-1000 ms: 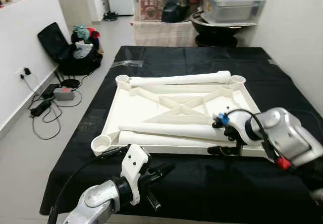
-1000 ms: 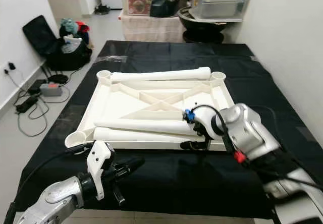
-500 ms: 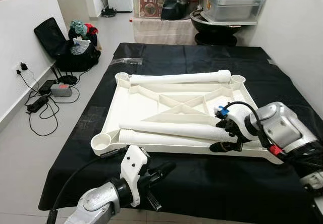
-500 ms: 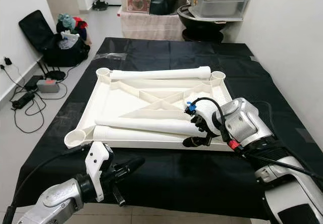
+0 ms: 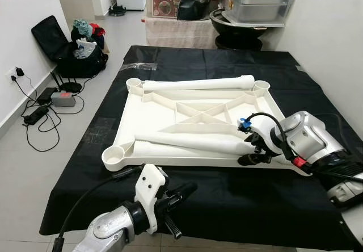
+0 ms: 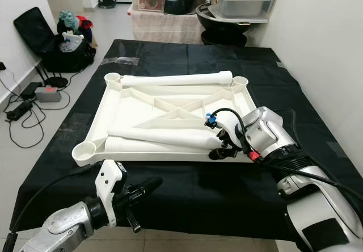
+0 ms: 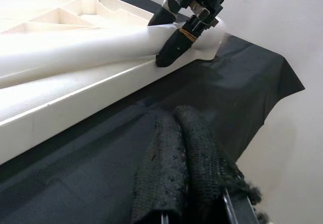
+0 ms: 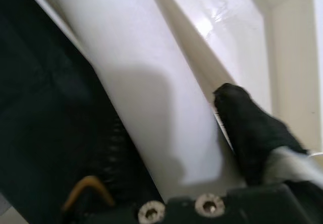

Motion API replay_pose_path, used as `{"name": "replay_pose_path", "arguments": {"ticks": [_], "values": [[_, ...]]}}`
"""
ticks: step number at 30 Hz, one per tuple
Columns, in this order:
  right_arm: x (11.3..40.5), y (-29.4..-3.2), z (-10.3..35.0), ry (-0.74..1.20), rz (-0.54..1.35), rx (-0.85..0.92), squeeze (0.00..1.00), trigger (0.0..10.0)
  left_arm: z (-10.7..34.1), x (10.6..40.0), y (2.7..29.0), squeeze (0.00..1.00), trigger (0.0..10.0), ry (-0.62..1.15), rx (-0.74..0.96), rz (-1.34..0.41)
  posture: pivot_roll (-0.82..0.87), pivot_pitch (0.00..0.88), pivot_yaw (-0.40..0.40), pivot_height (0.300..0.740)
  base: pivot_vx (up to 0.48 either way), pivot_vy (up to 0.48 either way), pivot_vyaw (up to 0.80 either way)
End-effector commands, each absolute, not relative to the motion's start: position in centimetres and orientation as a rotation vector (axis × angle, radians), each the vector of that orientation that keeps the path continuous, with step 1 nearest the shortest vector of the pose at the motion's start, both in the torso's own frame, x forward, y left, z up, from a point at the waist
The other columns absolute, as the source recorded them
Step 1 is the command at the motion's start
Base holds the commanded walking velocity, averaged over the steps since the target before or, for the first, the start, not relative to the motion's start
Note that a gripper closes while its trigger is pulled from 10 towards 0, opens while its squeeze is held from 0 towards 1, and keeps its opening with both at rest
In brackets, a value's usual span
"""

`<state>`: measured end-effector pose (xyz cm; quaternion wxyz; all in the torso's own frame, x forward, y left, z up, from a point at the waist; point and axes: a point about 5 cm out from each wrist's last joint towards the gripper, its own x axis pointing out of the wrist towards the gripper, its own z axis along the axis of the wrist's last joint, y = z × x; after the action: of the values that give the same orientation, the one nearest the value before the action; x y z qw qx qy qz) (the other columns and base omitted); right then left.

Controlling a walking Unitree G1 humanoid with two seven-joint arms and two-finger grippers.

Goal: Building children table

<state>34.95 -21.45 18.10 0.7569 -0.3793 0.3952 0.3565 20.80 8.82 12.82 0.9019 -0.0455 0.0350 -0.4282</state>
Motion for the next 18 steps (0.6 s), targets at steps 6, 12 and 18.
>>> {"name": "replay_pose_path", "arguments": {"ticks": [6, 12, 18], "values": [[35.5, -21.2, 19.4, 0.823, 0.766, -0.856, 0.0, 0.0, 12.8, 20.5, 8.5, 0.0, 10.0, 0.074, -0.098, -0.899, -0.1, 0.015, -0.066, 0.74, 0.0, 0.0, 0.0], [35.4, -21.1, 19.5, 0.809, 0.779, -0.838, 0.0, 0.0, 12.7, 20.6, 8.4, 0.0, 10.0, 0.073, -0.098, -0.899, -0.1, 0.016, -0.066, 0.74, 0.0, 0.0, 0.0], [35.7, -19.6, 21.1, 0.653, 0.823, -0.601, 0.0, 0.0, 12.8, 20.8, 8.4, 0.0, 10.0, 0.067, -0.097, -0.891, -0.1, 0.001, -0.06, 0.74, 0.0, 0.0, 0.0]]}}
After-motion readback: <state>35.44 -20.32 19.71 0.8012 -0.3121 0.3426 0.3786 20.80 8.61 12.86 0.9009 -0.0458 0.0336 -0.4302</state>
